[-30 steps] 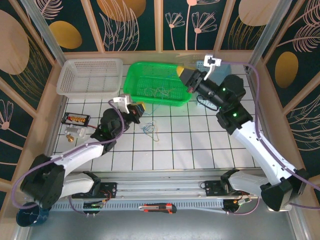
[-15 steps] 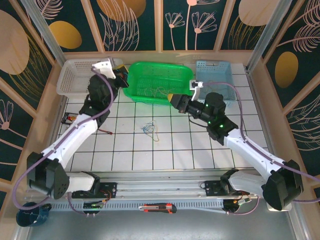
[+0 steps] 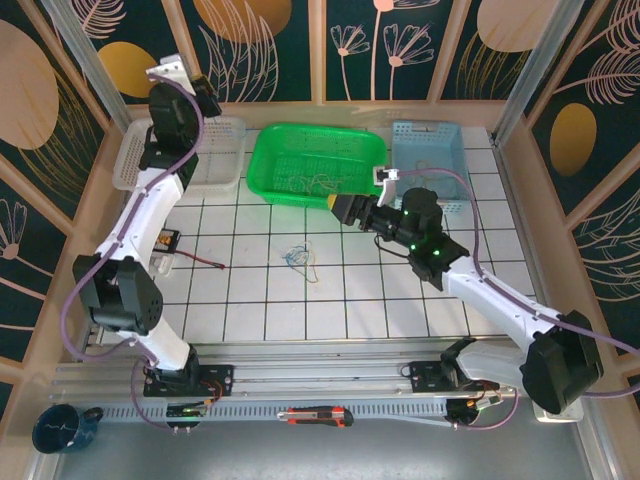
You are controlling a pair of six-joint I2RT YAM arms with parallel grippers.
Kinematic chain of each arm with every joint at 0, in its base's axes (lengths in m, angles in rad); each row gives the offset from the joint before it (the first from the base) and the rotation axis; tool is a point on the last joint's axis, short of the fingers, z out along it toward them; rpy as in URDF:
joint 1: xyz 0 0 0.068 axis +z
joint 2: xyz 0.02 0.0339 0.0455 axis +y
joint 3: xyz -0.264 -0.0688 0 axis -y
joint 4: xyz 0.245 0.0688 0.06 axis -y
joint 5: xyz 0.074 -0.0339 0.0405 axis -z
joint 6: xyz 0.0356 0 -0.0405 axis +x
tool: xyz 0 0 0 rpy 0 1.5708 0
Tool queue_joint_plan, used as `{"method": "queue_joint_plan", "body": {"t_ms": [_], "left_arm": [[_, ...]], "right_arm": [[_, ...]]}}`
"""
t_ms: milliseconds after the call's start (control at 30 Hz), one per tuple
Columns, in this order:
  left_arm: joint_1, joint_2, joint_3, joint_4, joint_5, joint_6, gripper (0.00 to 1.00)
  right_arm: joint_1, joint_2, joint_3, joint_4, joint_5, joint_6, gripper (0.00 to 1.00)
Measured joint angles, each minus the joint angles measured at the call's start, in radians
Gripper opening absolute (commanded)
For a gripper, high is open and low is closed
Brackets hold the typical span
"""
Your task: Untangle the cables
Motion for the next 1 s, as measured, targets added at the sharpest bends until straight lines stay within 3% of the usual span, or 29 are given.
{"method": "queue_joint_plan", "body": {"t_ms": [500, 900, 1000], "left_arm": [[0.134, 0.305, 0.317, -0.083, -0.172, 0.067, 0.00], [0.195, 0.496, 0.460, -0.191, -0.235, 0.079, 0.00], [0.204, 0.536, 0.474, -0.221, -0.235, 0.083, 0.12]], "right_arm": [[-0.017, 0.025, 0.000, -0.034, -0.002, -0.044, 0.67], [-0.019, 0.024, 0.000, -0.066, -0.019, -0.052, 0.67], [-0.020, 0.017, -0.005, -0.082, -0.018, -0.052, 0.67]]}}
